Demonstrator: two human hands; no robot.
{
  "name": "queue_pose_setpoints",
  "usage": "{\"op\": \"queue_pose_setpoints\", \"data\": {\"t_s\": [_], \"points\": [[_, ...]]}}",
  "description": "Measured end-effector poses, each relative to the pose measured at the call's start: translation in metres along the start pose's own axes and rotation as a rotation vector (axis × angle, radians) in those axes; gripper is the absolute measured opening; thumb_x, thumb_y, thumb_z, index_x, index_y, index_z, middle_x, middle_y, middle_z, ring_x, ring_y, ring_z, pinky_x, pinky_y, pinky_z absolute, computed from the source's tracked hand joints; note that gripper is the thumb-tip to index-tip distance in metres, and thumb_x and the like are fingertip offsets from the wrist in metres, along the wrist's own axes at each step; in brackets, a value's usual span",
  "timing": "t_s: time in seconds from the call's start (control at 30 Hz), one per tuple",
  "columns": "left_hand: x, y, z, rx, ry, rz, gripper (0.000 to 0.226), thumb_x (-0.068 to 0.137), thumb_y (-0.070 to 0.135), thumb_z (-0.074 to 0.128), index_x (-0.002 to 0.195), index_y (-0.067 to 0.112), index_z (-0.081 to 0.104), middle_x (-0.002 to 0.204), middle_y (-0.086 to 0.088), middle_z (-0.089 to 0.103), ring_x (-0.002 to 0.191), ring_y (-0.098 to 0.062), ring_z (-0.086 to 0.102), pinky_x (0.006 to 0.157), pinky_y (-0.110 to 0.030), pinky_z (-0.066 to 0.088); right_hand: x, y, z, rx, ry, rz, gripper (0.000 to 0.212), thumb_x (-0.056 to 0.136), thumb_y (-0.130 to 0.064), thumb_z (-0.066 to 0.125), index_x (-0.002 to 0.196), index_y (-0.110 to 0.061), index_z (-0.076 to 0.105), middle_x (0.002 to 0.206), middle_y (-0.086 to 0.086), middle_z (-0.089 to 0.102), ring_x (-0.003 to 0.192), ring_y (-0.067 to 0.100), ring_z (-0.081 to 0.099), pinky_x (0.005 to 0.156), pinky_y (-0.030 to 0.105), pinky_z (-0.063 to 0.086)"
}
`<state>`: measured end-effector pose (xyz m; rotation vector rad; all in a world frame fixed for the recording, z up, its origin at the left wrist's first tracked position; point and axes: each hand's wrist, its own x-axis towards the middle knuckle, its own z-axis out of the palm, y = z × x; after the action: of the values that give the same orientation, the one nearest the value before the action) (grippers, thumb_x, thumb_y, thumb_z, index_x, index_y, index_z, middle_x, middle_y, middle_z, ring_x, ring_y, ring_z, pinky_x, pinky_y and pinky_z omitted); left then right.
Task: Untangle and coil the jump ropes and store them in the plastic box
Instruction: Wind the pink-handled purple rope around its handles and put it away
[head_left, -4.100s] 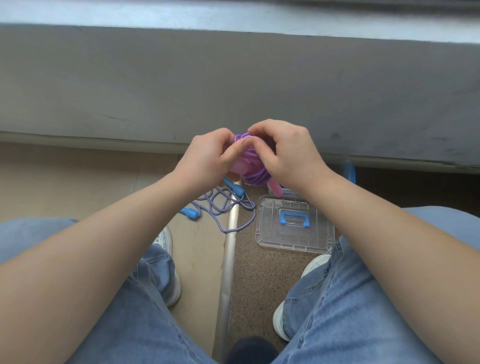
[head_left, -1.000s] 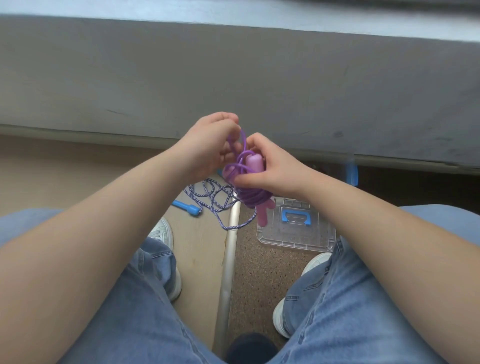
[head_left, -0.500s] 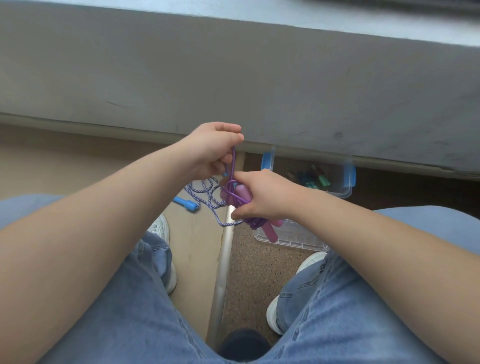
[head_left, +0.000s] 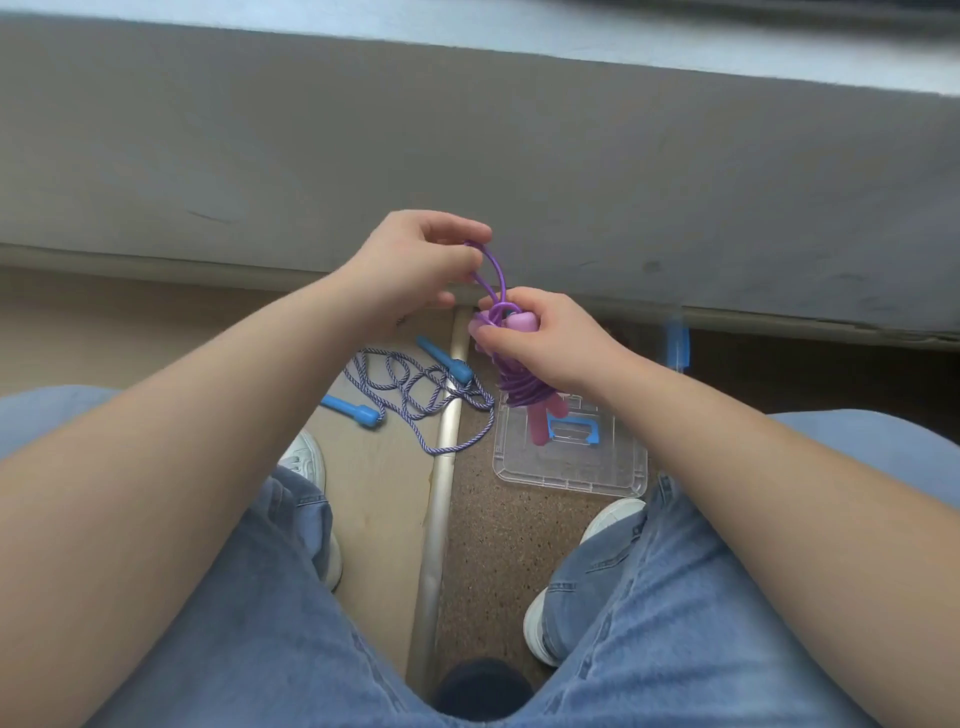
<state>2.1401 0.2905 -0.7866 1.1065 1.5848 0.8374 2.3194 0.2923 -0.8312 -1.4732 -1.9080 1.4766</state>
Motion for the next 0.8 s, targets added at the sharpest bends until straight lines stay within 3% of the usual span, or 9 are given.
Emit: {"op": "queue_pose_setpoints", "data": {"t_s": [0.13, 0.27, 0.37, 0.43, 0.53, 0.63, 0.8], "points": [[-0.003, -0.009, 0.017, 0.009, -0.001, -0.022, 0.030, 0.095, 0.015, 0.058, 0.123, 0.024, 0.064, 0.109, -0.001, 0.068, 0.090, -0.010, 0.067, 0.071, -0.031, 0.061, 0.007, 0.011, -0.007, 0.053, 0.113, 0.066, 0.029, 0.076, -0.051, 0.074, 0.096, -0.030, 0.069, 0.090, -0.005, 0.077, 0.090, 0.019, 0.072, 0.089, 0.044, 0.057], [-0.010, -0.021, 0.030, 0.182, -0.129, -0.064, 0.046, 0.092, 0.023, 0.065, 0.136, 0.023, 0.054, 0.114, 0.006, 0.067, 0.097, -0.018, 0.068, 0.080, -0.038, 0.062, 0.009, 0.013, -0.017, 0.195, 0.168, 0.120, 0.029, 0.082, -0.042, 0.077, 0.102, -0.022, 0.069, 0.095, 0.001, 0.076, 0.090, 0.020, 0.073, 0.090, 0.042, 0.058], [-0.011, -0.030, 0.037, 0.244, -0.233, -0.115, 0.056, 0.087, 0.032, 0.073, 0.138, 0.029, 0.050, 0.120, 0.005, 0.063, 0.104, -0.014, 0.068, 0.083, -0.040, 0.061, 0.012, 0.016, -0.024, 0.345, 0.176, 0.180, 0.033, 0.081, -0.043, 0.075, 0.102, -0.018, 0.069, 0.100, 0.011, 0.075, 0.091, 0.028, 0.073, 0.089, 0.051, 0.058], [-0.006, -0.034, 0.045, 0.203, -0.297, -0.169, 0.063, 0.085, 0.034, 0.076, 0.140, 0.029, 0.046, 0.120, 0.004, 0.064, 0.105, -0.012, 0.068, 0.086, -0.043, 0.061, 0.017, 0.018, -0.028, 0.435, 0.190, 0.223, 0.028, 0.088, -0.040, 0.068, 0.105, -0.017, 0.068, 0.104, 0.014, 0.073, 0.086, 0.027, 0.072, 0.086, 0.052, 0.059], [0.007, -0.038, 0.064, -0.038, -0.337, -0.251, 0.061, 0.088, 0.023, 0.074, 0.140, 0.023, 0.044, 0.116, -0.003, 0.069, 0.096, -0.019, 0.074, 0.081, -0.046, 0.061, 0.031, 0.026, -0.036, 0.533, 0.244, 0.289, 0.026, 0.097, -0.040, 0.057, 0.112, -0.022, 0.067, 0.107, 0.009, 0.073, 0.093, 0.029, 0.074, 0.084, 0.048, 0.060], [0.027, -0.049, 0.083, -0.173, -0.235, -0.267, 0.059, 0.083, 0.023, 0.078, 0.136, 0.019, 0.052, 0.114, -0.008, 0.071, 0.086, -0.020, 0.074, 0.071, -0.038, 0.061, 0.045, 0.045, -0.045, 0.551, 0.310, 0.364, 0.031, 0.095, -0.045, 0.057, 0.113, -0.022, 0.067, 0.106, 0.009, 0.074, 0.094, 0.029, 0.074, 0.084, 0.049, 0.060], [0.056, -0.077, 0.111, -0.286, -0.063, -0.306, 0.056, 0.079, 0.017, 0.078, 0.131, 0.016, 0.057, 0.117, -0.008, 0.066, 0.079, -0.020, 0.069, 0.072, -0.037, 0.060, 0.060, 0.087, -0.055, 0.676, 0.352, 0.544, 0.028, 0.095, -0.032, 0.064, 0.116, -0.014, 0.065, 0.108, 0.013, 0.074, 0.093, 0.028, 0.074, 0.083, 0.051, 0.060]]}}
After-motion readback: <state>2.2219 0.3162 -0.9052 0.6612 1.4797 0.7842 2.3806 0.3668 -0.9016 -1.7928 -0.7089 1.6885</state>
